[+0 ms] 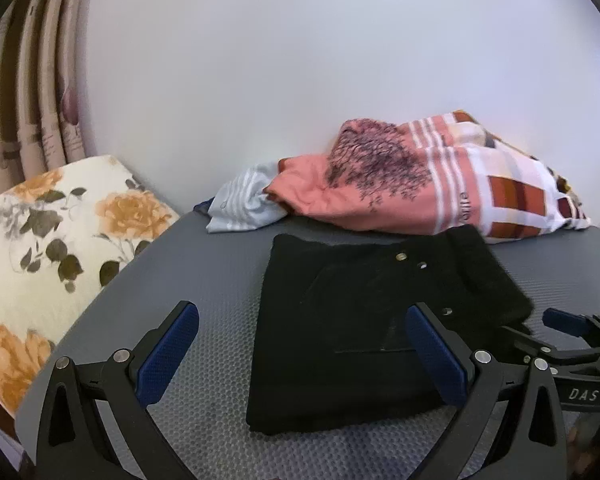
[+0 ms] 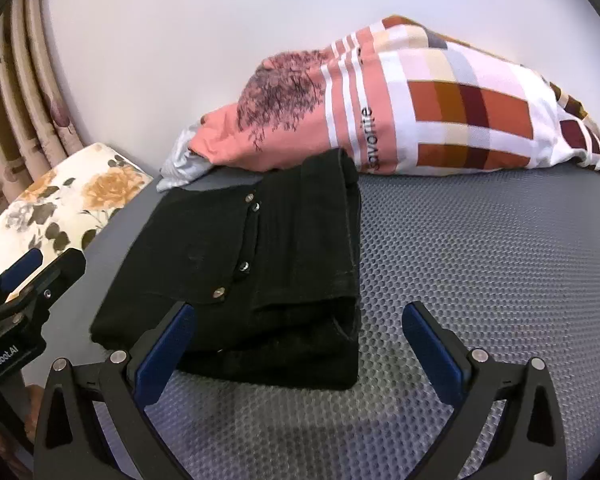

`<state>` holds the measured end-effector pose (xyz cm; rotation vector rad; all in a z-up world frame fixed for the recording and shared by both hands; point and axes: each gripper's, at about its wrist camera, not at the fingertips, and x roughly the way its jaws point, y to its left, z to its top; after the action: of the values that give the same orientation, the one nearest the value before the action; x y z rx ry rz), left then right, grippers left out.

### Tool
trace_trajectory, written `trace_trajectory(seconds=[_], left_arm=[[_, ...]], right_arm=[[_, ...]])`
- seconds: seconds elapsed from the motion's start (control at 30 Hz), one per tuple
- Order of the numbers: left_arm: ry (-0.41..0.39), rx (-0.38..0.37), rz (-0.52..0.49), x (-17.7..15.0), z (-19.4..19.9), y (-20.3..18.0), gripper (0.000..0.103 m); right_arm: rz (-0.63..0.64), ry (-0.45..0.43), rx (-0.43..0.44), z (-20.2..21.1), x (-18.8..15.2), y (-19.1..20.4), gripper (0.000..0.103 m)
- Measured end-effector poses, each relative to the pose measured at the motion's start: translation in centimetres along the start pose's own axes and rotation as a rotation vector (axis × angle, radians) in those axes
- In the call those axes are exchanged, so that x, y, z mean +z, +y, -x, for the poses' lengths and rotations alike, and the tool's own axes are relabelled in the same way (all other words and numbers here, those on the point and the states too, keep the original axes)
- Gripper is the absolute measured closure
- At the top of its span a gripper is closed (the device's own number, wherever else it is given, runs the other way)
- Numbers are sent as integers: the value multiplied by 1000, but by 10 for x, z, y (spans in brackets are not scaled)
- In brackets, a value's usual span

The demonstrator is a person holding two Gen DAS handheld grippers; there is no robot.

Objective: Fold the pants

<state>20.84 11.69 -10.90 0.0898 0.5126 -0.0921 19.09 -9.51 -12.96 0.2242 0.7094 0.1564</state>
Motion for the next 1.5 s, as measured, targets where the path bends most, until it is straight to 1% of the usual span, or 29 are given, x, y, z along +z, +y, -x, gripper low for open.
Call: trace_trajectory(seconds=[0.1,0.2,0.27,0.37,0.5,0.63,0.87,1.03,1.17,1.33,1.43,1.5], left_arm=[[-3,-12,6,9,15,-1,0],[-11,-52,19,19,31,-4,0],[1,-41,7,25,41,-9,0],[-44,-47,-7,32,61,-17,0],[-36,-88,17,42,76,-21,0],[-34,-93,32,48,84,-22,0],[-28,-78,18,45,85,-24,0],[-4,-98,22,40,80,-24,0],[25,-86,27,33,73,-23,0],[53,-114,59,25,65,-18,0],[52,-102,66,23,63,-17,0],[37,-93,71,22,64,-16,0]], right_arm=[[5,-20,13,19,3,1,0],[17,-55,22,39,9,3,0],[24,-84,30,54,13,5,0],[30,-129,36,75,20,7,0],[22,-147,43,90,25,6,0],[19,-159,44,100,26,6,0],[24,-164,41,105,26,7,0],[29,-145,42,101,24,8,0],[37,-129,43,96,22,10,0],[40,-111,51,91,19,10,0],[50,-110,47,90,17,11,0],[53,-108,46,89,16,12,0]])
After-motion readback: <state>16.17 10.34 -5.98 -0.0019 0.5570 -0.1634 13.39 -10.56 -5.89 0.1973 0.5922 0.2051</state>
